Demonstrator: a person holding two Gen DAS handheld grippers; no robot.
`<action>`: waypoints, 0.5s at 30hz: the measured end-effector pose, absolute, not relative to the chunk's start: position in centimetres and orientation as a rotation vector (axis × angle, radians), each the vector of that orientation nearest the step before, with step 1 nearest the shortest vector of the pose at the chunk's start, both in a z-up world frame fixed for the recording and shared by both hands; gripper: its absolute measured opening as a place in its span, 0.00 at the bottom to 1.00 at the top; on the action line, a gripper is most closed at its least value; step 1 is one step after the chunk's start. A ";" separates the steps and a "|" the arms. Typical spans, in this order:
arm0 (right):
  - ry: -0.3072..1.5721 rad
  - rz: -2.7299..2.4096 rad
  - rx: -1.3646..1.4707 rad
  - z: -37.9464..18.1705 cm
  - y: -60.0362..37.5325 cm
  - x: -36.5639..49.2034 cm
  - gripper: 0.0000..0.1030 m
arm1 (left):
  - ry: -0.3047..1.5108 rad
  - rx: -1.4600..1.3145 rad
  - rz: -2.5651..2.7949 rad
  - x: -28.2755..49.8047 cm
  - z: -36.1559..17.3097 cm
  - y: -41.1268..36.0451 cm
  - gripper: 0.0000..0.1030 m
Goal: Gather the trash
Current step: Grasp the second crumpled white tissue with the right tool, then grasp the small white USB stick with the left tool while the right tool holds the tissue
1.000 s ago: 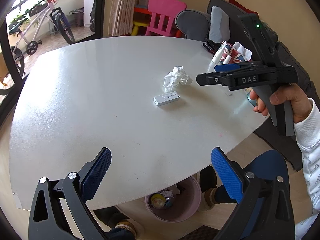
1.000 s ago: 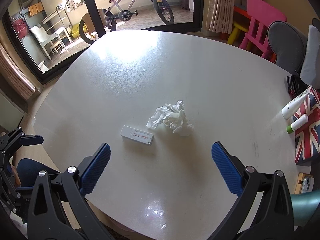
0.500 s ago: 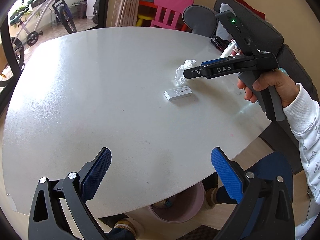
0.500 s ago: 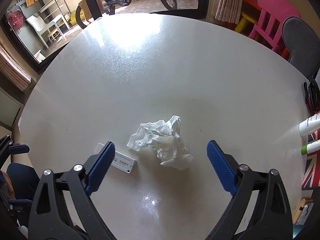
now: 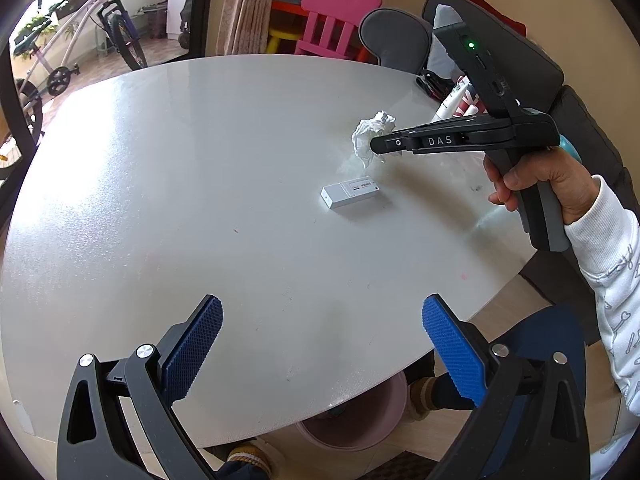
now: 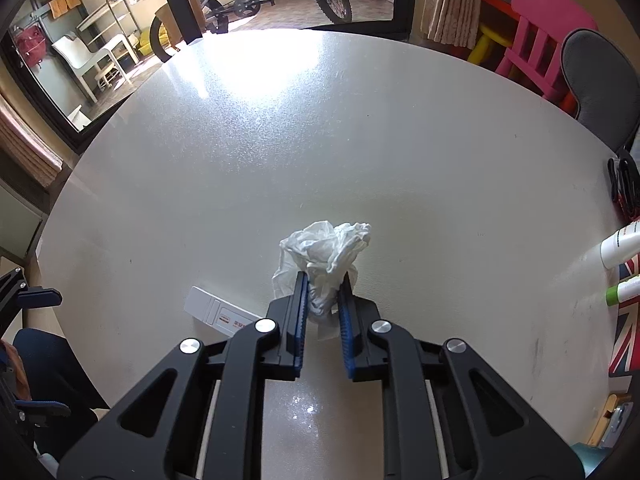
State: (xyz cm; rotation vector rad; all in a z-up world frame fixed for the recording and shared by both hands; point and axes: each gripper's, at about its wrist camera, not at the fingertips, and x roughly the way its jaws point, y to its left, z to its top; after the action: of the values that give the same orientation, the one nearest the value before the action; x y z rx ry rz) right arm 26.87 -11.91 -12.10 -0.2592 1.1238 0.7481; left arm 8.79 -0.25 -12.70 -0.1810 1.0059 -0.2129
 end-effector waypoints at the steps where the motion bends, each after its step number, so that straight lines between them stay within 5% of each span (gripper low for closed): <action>1: 1.118 0.747 -0.250 -11.8 -12.2 26.7 0.14 | 1.005 -0.178 -0.215 9.0 -12.7 -0.2 0.93; 15: 1.072 0.714 -0.189 -8.8 -17.9 23.4 0.14 | 1.023 -0.118 -0.204 14.1 -12.2 -2.5 0.93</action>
State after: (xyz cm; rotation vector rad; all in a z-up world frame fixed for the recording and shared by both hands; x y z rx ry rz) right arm 23.43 -17.93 -8.83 -0.1893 1.0725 0.7135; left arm 14.08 -2.48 -12.24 -0.1183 1.0227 -0.2042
